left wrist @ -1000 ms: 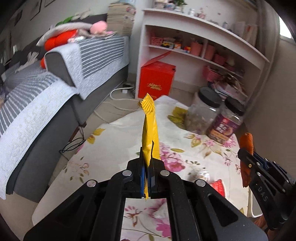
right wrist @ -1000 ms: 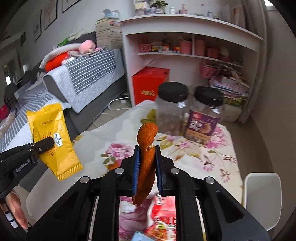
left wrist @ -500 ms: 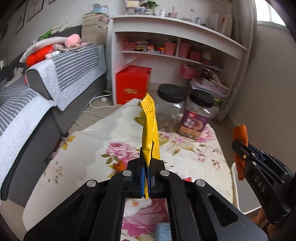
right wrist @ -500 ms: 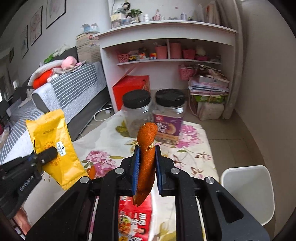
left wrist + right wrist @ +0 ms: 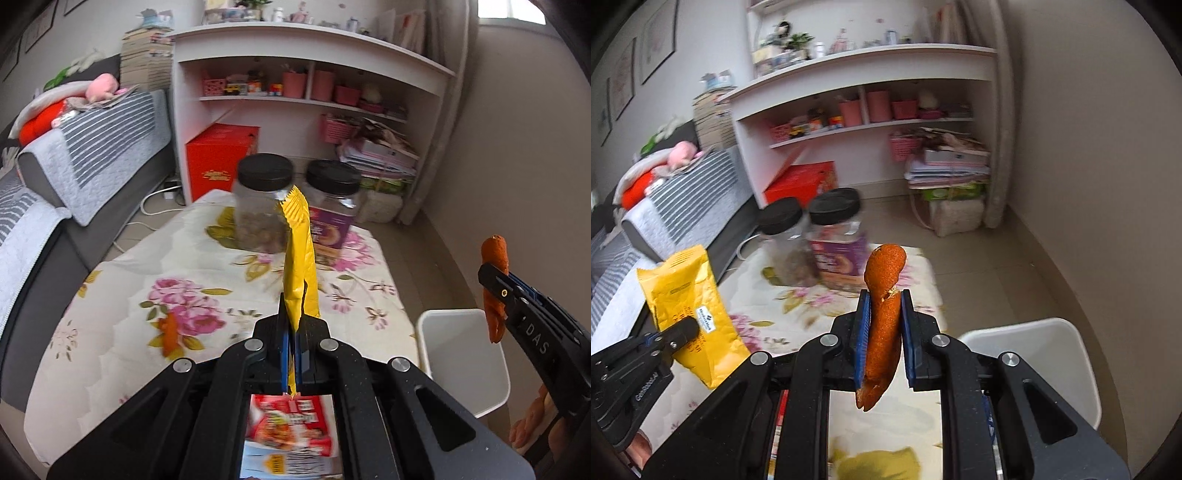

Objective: Collect trash
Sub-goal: 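Carry the orange peel to the bin and open the right tool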

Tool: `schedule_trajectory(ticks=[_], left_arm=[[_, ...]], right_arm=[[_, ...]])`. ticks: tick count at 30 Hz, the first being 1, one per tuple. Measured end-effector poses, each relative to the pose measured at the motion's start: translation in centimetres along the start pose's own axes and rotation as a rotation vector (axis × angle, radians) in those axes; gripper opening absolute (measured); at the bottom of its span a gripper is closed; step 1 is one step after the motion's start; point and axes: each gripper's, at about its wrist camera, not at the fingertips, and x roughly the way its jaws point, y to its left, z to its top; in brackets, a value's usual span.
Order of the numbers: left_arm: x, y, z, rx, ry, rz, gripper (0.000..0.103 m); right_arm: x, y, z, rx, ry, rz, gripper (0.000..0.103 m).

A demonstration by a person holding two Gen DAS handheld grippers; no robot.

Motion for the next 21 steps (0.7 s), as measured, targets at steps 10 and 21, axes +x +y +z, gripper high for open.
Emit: schedule_trajectory(ticks=[10, 21], left_arm=[[1.2, -7.0, -0.3, 0.055, 0.031, -0.074, 0.001], [2.3, -15.0, -0.9, 0.136, 0.073, -0.149, 0.002]], right_arm=[[0.0, -8.6, -0.4, 0.094, 0.039, -0.148, 0.015], [0.0, -17.0, -1.1, 0.258, 0.099, -0.272, 0.056]])
